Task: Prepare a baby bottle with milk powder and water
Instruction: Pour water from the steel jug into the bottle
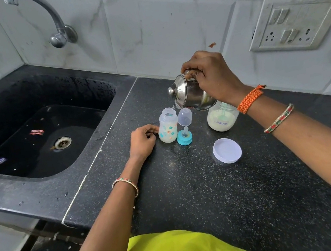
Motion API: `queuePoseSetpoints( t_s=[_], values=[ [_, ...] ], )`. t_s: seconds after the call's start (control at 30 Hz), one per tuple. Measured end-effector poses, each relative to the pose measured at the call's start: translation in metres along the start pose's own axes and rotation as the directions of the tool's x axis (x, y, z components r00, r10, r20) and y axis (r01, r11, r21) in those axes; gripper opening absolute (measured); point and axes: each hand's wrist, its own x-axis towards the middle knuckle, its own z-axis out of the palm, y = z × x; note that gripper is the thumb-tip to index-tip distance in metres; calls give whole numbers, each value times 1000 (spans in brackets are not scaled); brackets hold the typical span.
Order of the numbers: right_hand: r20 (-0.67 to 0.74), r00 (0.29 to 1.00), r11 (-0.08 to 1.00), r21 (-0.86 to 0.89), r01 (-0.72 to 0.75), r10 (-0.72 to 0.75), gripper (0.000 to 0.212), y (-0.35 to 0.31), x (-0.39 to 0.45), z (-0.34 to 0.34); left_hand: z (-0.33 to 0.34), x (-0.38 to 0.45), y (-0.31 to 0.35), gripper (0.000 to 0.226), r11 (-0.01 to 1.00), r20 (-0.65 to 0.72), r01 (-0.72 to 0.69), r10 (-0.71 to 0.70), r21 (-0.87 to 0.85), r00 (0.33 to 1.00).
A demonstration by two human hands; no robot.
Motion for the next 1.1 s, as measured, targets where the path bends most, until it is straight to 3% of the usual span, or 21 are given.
queuePoseSetpoints(
  t_s=[0.27,0.53,0.63,0.8,0.93,1.0,1.1],
  values=[
    [-27,1000,1000,15,-7,7,25,4,0,6,0,0,0,41,1000,3,1,-1,-13,1000],
    [-152,964,967,167,-193,218,14,21,-21,23,1,1,0,39,1000,11,24,-24,-13,1000],
    [-191,913,906,303,-296,362,12,27,-29,29,0,1,0,39,998,22,39,-38,-49,999],
    [-169,810,744,531,-405,562,14,40,-37,38,-7,10,8,34,937,-31,168,-187,-306,982],
    [-182,665,558,721,-411,724,14,59,-25,41,-21,48,50,27,903,-42,36,-60,-428,997],
    [-204,602,509,766,-393,772,15,70,-10,42,-24,78,74,23,904,62,-24,56,-426,996],
    [-144,566,419,819,-392,812,15,86,16,49,-12,120,102,22,880,206,-51,167,-472,964]
  ],
)
